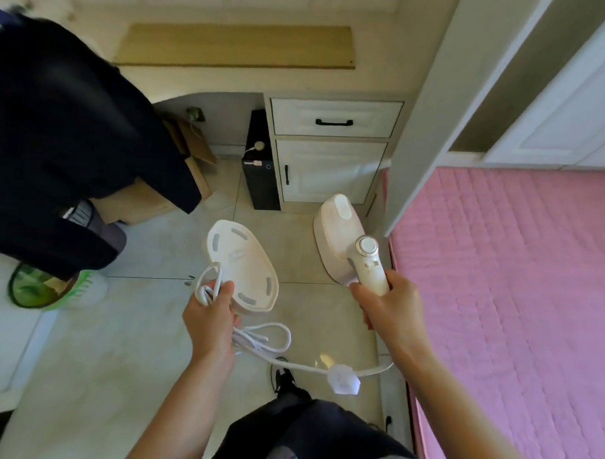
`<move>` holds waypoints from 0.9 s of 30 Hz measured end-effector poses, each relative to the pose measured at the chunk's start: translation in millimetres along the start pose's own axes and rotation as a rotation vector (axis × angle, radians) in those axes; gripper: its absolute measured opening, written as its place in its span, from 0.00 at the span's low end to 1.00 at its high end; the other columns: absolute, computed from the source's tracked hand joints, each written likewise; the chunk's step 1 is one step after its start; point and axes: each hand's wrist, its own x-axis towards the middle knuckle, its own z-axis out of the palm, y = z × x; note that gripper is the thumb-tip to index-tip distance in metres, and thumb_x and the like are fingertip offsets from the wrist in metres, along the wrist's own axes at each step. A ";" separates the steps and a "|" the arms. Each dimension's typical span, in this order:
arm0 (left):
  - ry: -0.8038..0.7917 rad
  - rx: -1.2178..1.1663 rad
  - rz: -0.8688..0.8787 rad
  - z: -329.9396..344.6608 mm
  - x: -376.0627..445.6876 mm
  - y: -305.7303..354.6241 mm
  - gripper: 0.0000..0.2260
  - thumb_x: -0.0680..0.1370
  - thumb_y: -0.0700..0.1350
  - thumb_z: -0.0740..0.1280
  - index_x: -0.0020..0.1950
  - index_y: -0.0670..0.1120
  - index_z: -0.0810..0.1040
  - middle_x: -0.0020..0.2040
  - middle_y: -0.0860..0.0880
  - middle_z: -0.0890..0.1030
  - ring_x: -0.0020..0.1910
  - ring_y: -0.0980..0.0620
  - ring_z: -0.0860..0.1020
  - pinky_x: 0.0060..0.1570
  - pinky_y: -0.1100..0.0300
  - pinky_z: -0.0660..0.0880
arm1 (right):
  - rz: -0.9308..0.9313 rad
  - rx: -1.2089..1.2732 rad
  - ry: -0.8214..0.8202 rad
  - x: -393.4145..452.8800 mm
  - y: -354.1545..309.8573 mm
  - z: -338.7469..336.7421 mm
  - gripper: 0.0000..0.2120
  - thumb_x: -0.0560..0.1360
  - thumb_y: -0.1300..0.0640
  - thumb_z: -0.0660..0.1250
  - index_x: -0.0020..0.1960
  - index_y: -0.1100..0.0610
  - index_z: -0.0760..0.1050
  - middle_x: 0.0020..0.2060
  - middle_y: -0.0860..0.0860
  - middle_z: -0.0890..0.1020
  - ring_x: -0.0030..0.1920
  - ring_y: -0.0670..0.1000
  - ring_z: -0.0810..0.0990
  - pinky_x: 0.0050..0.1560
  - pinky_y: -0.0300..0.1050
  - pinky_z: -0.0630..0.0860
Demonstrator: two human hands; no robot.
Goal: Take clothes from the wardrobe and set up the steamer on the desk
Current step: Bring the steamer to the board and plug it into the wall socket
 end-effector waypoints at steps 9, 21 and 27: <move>0.072 -0.007 0.033 -20.6 85.6 56.8 0.09 0.74 0.44 0.72 0.52 0.43 0.78 0.40 0.45 0.77 0.29 0.52 0.72 0.28 0.51 0.75 | -0.035 -0.010 -0.047 33.7 -63.1 78.3 0.08 0.69 0.54 0.71 0.40 0.58 0.75 0.28 0.52 0.78 0.23 0.46 0.75 0.25 0.39 0.72; 0.133 0.081 0.212 62.4 177.1 131.7 0.05 0.75 0.46 0.71 0.49 0.49 0.77 0.46 0.46 0.80 0.42 0.48 0.78 0.38 0.57 0.77 | -0.055 -0.038 -0.089 163.4 -132.1 123.6 0.07 0.70 0.57 0.71 0.45 0.58 0.75 0.31 0.53 0.80 0.25 0.48 0.76 0.28 0.42 0.75; 0.188 0.167 0.260 125.0 228.4 180.1 0.06 0.76 0.48 0.70 0.51 0.52 0.77 0.49 0.46 0.82 0.47 0.46 0.81 0.48 0.49 0.81 | -0.082 -0.059 -0.127 251.6 -184.5 132.6 0.08 0.71 0.56 0.71 0.46 0.58 0.75 0.32 0.53 0.80 0.26 0.47 0.77 0.27 0.39 0.72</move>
